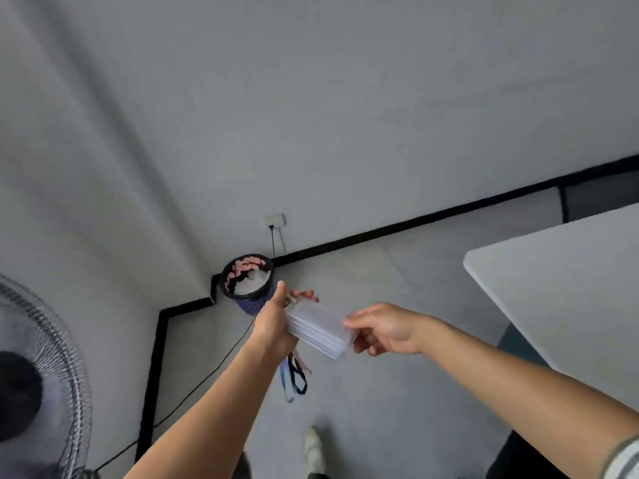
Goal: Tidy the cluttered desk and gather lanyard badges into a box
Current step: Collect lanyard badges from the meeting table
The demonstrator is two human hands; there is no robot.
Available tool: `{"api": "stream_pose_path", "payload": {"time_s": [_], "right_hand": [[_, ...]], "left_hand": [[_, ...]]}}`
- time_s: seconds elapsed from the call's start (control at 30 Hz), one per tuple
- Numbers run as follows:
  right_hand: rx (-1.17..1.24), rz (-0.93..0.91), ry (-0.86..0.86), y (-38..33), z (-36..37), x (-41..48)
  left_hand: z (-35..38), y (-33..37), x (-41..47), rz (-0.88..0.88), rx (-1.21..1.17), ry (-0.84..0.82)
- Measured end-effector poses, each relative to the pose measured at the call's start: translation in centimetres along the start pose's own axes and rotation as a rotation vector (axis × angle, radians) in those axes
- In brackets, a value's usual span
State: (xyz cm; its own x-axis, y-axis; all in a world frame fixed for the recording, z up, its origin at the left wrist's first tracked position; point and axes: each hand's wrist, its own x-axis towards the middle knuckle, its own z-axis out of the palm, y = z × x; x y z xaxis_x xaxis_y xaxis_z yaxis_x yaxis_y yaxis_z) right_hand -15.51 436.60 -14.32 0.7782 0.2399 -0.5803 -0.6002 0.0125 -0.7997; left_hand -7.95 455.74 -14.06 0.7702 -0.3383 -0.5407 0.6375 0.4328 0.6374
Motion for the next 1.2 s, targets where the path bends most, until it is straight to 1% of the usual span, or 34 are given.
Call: {"api": "stream_pose_path", "payload": {"time_s": [0.07, 0.13, 0.23, 0.3, 0.4, 0.53, 0.73, 0.9, 1.07, 1.2], "right_hand": [[0.004, -0.009, 0.043, -1.6, -2.4, 2.2], [0.029, -0.021, 0.09, -3.9, -4.8, 4.6], [0.037, -0.026, 0.129, -6.8, -7.1, 6.6], [0.062, -0.061, 0.202, -9.3, -10.0, 8.1], [0.126, -0.073, 0.3, -11.3, -14.4, 8.9], [0.2, -0.062, 0.402, -11.5, -21.9, 9.7], [0.252, -0.05, 0.483, -12.6, -33.8, 10.2], [0.305, -0.072, 0.601, -15.0, -43.2, 9.1], [0.378, -0.076, 0.708, -15.6, -50.3, 8.1], [0.488, -0.053, 0.829, -15.5, -56.5, 8.4]], "left_hand": [[1.8, 1.4, 3.9, -0.023, 0.007, -0.043], [3.8, 3.4, 8.6, -0.054, 0.06, -0.092], [6.7, 6.6, 13.0, -0.091, 0.141, -0.163], [10.3, 9.0, 17.4, -0.132, 0.208, -0.214], [15.2, 9.9, 22.5, -0.211, 0.283, -0.275], [21.9, 7.7, 29.3, -0.302, 0.359, -0.342], [32.8, 4.2, 37.6, -0.355, 0.434, -0.409], [43.0, 2.5, 43.9, -0.393, 0.477, -0.478], [50.2, 0.3, 48.5, -0.427, 0.513, -0.52], [56.5, -2.2, 54.0, -0.476, 0.614, -0.576]]}}
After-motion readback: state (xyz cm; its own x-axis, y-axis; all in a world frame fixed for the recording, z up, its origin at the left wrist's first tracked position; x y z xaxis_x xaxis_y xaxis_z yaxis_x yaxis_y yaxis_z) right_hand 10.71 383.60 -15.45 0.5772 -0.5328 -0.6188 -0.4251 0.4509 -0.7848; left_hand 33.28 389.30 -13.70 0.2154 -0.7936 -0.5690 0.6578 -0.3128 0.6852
